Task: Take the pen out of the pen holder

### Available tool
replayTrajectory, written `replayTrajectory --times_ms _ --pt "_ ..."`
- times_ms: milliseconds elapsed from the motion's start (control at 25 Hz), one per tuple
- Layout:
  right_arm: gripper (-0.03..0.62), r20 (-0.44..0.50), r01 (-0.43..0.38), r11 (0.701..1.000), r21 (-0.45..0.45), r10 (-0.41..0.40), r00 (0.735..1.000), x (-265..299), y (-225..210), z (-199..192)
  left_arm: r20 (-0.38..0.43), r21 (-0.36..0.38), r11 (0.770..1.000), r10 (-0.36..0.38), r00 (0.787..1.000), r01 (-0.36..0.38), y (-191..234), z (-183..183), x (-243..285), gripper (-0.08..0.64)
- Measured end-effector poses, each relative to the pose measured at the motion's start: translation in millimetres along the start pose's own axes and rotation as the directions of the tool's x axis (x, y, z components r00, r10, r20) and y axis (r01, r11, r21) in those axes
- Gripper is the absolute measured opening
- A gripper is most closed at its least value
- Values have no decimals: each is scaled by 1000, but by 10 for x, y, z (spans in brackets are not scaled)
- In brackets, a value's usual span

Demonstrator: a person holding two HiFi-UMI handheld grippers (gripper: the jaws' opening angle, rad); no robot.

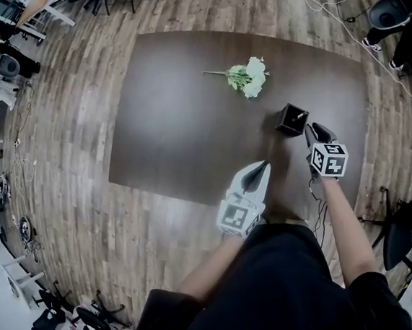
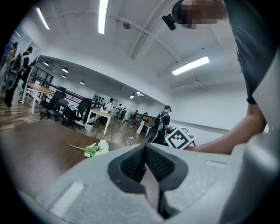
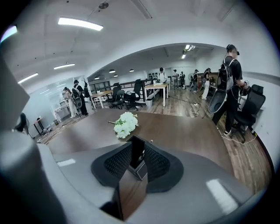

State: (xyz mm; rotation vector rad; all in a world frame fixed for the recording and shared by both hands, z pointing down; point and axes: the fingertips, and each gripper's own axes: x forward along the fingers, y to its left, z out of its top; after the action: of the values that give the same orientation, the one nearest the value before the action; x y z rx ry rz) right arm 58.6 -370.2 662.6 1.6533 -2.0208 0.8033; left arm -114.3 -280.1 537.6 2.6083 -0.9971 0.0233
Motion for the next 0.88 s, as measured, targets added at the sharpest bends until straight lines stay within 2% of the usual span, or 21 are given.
replayTrajectory --times_ms 280,360,560,720,880 --pt "107 -36 -21 999 -49 19 999 429 -305 29 -17 14 997 80 997 -80 54 -94 234 3" --pt "121 -54 -27 998 -61 24 998 516 -355 -19 3 13 996 88 996 -88 67 -63 293 3" --pt "126 -85 -52 995 -88 44 995 698 -275 -51 4 0 993 120 993 -120 208 -58 300 3" --pt "124 -109 -68 989 -130 54 993 783 -256 -53 16 9 993 118 993 -118 205 -51 307 3" --pt "103 -105 -54 986 -155 38 994 821 -280 -75 31 -8 991 133 991 -132 233 -27 332 3"
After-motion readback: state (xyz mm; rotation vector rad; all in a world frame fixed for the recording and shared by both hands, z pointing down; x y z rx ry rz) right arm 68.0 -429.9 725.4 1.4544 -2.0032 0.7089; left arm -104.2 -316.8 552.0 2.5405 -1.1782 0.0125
